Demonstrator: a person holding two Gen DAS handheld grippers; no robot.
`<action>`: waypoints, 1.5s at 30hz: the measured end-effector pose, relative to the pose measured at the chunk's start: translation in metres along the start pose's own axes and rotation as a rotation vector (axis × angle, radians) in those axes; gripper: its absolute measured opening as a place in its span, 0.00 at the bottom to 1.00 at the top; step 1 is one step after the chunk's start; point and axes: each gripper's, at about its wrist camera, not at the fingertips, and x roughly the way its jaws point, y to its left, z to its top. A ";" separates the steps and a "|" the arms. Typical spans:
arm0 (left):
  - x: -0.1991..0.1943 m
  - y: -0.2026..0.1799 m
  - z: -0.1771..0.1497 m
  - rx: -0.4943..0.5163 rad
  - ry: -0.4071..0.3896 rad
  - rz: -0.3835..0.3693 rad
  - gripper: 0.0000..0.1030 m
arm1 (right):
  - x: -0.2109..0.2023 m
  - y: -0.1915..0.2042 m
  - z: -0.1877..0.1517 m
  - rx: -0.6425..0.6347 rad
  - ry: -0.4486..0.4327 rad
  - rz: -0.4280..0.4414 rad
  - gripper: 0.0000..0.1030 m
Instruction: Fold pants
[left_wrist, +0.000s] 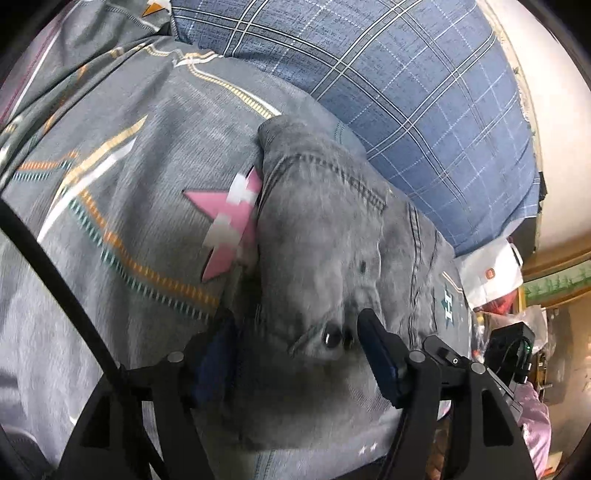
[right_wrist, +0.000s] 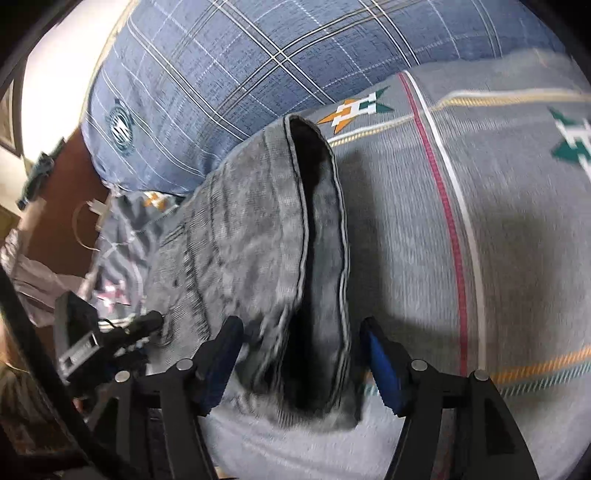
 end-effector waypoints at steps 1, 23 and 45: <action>0.001 0.004 -0.004 -0.002 0.007 0.001 0.68 | 0.001 -0.001 -0.004 0.011 -0.001 0.011 0.67; 0.020 -0.016 -0.012 0.158 -0.103 0.060 0.47 | 0.010 0.037 -0.026 -0.140 -0.007 -0.139 0.39; -0.031 -0.056 0.091 0.184 -0.180 0.136 0.76 | -0.057 0.071 0.069 -0.168 -0.200 -0.100 0.85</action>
